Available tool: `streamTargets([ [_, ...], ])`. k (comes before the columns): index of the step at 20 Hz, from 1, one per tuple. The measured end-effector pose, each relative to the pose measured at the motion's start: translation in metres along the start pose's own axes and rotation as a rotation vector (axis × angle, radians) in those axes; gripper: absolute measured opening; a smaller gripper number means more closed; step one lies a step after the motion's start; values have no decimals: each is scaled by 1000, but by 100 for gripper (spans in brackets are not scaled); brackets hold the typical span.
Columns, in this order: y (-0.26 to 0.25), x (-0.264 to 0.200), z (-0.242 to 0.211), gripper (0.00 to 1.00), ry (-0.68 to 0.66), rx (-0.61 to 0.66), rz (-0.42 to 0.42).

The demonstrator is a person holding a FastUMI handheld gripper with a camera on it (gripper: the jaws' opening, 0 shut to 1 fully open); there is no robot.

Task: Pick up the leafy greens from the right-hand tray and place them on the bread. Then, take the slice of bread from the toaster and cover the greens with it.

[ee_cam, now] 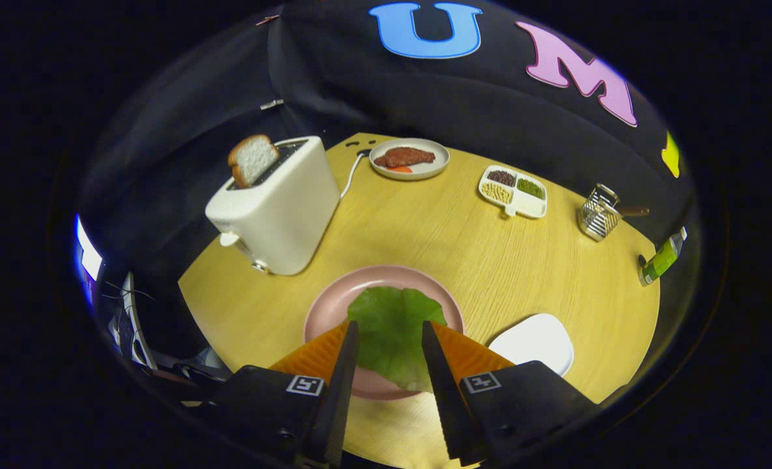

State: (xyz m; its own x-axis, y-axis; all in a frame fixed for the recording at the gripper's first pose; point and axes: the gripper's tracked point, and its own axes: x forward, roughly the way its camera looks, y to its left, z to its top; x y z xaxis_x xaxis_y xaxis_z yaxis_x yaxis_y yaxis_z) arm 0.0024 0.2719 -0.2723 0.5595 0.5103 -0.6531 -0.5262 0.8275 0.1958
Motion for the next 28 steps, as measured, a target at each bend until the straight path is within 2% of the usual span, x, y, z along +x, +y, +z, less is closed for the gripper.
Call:
streamTargets([
  [6,71,-32,112,62,-184,-55,77],
  [11,140,-9,172,62,-223,-99,145],
  [14,175,23,188,62,-206,-90,164],
  [17,197,58,197,62,-175,-118,131],
  [21,209,105,195,62,-108,-140,66],
  [27,208,151,188,62,-22,-89,-14],
  [28,207,155,186,58,-6,-76,-25],
])
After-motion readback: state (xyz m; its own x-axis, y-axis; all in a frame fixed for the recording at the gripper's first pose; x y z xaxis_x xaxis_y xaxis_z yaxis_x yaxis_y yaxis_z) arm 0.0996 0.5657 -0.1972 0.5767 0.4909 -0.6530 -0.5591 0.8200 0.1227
